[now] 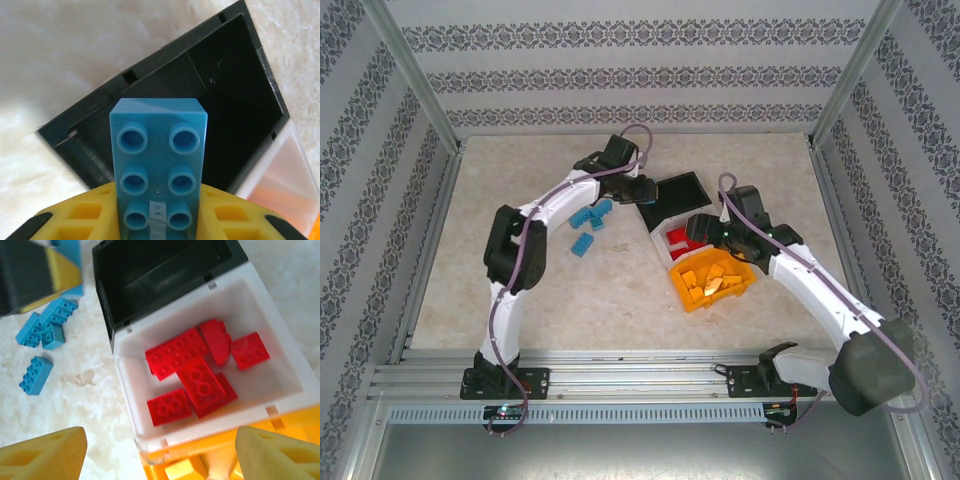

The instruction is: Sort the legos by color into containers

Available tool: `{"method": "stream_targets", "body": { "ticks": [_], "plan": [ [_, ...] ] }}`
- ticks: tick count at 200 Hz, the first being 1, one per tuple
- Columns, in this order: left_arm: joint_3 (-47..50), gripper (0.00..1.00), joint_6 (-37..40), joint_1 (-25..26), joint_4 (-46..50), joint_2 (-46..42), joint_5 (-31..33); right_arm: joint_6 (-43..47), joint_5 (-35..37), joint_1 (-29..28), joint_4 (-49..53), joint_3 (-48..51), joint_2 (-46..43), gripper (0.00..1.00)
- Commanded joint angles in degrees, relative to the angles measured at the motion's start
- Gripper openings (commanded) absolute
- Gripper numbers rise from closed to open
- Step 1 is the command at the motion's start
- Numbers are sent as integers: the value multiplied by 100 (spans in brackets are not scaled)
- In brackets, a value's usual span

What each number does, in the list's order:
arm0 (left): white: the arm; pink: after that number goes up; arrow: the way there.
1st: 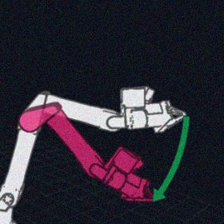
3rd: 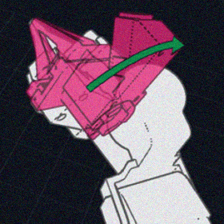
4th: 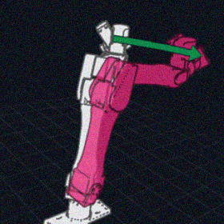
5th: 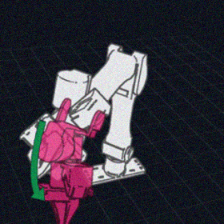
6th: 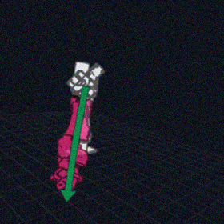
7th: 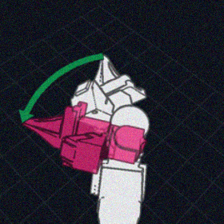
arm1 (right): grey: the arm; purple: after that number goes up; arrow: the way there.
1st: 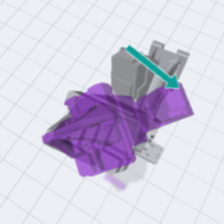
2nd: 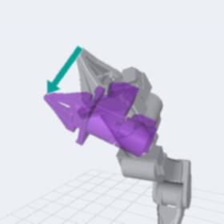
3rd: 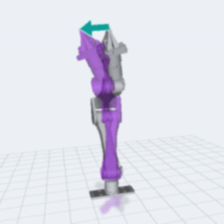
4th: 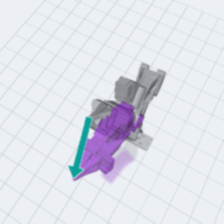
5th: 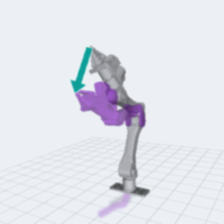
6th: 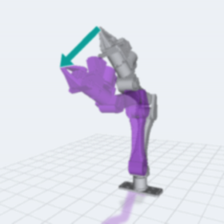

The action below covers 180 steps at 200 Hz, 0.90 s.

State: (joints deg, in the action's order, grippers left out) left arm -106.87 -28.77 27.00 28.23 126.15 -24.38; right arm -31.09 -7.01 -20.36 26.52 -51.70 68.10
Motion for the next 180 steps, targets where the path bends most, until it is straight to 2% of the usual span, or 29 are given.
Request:
{"method": "stream_targets", "body": {
  "ticks": [1, 32, 69, 96, 135, 180],
  "plan": [
    [-565, 33, -474, 150, -627, 415, -522, -93, -37, 106, 168, 289, -403, 78],
    [-1090, 35, -503, 287, -510, 894, -479, -123, -133, 170, 241, 502, -689, 79],
    [-1244, 54, -523, 342, -437, 1020, -506, -157, -183, 176, 266, 620, -867, 79],
    [-1236, 62, -444, 371, -331, 830, -513, -200, -258, 181, 222, 705, -910, 80],
    [-744, 64, -69, 373, 84, -85, -209, -117, -310, 175, 388, 653, -1013, 81],
    [1194, 71, 591, 200, 801, -2017, 949, -67, -528, 160, 444, 708, -970, 83]
  ]
}}
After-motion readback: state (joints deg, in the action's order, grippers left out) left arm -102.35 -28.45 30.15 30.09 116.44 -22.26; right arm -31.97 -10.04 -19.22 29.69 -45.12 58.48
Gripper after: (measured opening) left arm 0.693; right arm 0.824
